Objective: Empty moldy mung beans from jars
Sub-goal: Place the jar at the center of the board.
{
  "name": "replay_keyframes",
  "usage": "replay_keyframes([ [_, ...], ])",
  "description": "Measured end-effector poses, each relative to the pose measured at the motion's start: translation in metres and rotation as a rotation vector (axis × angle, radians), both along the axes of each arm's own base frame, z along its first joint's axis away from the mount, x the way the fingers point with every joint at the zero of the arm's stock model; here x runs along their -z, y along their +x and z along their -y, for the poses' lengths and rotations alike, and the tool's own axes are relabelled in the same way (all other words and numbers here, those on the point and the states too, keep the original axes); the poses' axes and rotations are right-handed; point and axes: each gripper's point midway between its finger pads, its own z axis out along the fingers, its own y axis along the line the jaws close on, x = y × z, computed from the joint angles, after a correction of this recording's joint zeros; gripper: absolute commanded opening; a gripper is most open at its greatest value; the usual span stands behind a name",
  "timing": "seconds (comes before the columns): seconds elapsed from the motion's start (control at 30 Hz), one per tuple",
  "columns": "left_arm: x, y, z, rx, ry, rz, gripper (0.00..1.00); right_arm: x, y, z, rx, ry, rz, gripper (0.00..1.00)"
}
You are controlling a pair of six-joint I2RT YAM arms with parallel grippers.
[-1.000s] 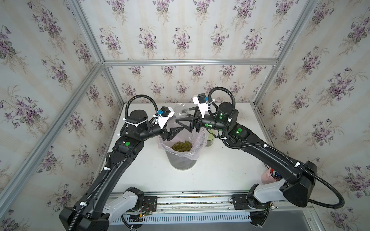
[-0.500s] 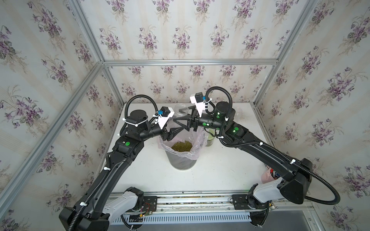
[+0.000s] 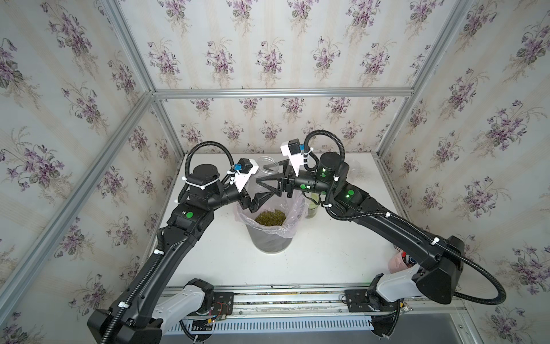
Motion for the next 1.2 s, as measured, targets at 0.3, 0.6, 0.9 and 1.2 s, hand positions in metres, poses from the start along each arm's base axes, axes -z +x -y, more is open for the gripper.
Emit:
replay_keyframes([
  [0.3, 0.002, 0.004, -0.003, -0.027, 0.003, 0.0, 1.0, 0.002, 0.007, 0.005, 0.058, -0.021, 0.014, 0.58],
  [0.6, 0.0, 0.007, -0.007, -0.062, 0.005, 0.008, 1.0, 0.009, 0.025, 0.014, 0.182, -0.079, 0.028, 0.58],
  [0.9, 0.002, 0.012, -0.009, -0.085, 0.01, 0.008, 1.0, 0.005, 0.041, 0.031, 0.327, -0.112, 0.052, 0.58],
  [1.2, 0.003, 0.028, -0.024, -0.225, -0.003, -0.004, 1.0, -0.014, 0.057, 0.056, 0.491, -0.135, 0.104, 0.58],
])
